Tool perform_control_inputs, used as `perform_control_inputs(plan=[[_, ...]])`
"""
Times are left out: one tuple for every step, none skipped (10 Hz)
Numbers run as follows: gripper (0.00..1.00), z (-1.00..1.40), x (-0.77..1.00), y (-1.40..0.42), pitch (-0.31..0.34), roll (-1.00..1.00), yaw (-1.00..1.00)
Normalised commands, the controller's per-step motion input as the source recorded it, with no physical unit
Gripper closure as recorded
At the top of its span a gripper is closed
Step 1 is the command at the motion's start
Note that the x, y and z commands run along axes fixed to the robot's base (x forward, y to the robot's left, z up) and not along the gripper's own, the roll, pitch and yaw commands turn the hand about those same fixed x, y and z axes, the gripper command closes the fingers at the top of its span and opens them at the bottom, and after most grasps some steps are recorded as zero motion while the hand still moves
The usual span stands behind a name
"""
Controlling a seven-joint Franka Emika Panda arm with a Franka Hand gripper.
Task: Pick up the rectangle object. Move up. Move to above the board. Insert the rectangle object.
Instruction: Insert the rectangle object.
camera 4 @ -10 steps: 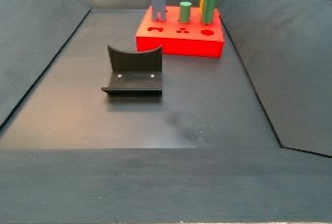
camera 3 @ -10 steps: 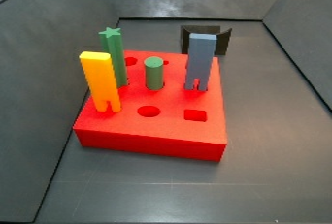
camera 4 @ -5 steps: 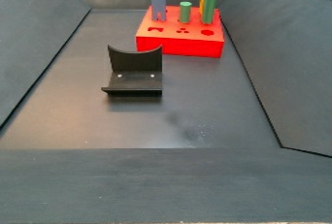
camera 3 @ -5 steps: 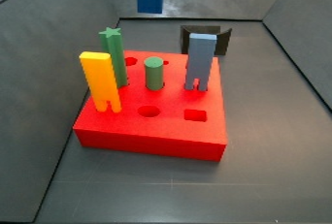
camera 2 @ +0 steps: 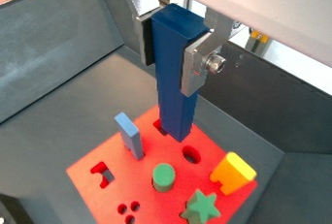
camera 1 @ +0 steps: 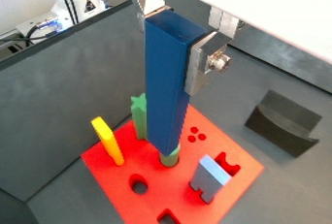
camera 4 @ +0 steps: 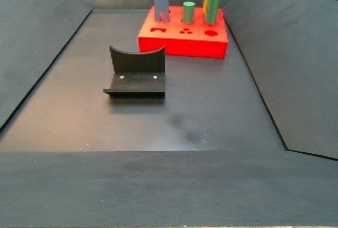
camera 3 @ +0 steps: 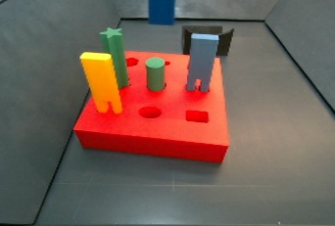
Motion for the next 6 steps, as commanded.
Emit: perform_control_inputs(plan=[[1.00,-0.01,0.84,-0.27,0.171,0.41,0.00],[1.00,-0.01,0.91,-0.26,0.129,0.40,0.00],[1.00,-0.35,0.98,-0.37,0.000,0.24,0.00],[1.00,-0.52,0.70,-0.24,-0.123,0.09,0.00],[1.00,-0.58,0.46,-0.12,-0.227,0.01,0.00],[1.00,-0.53,0.39,-0.10,-0.210,0.02,-0.01]])
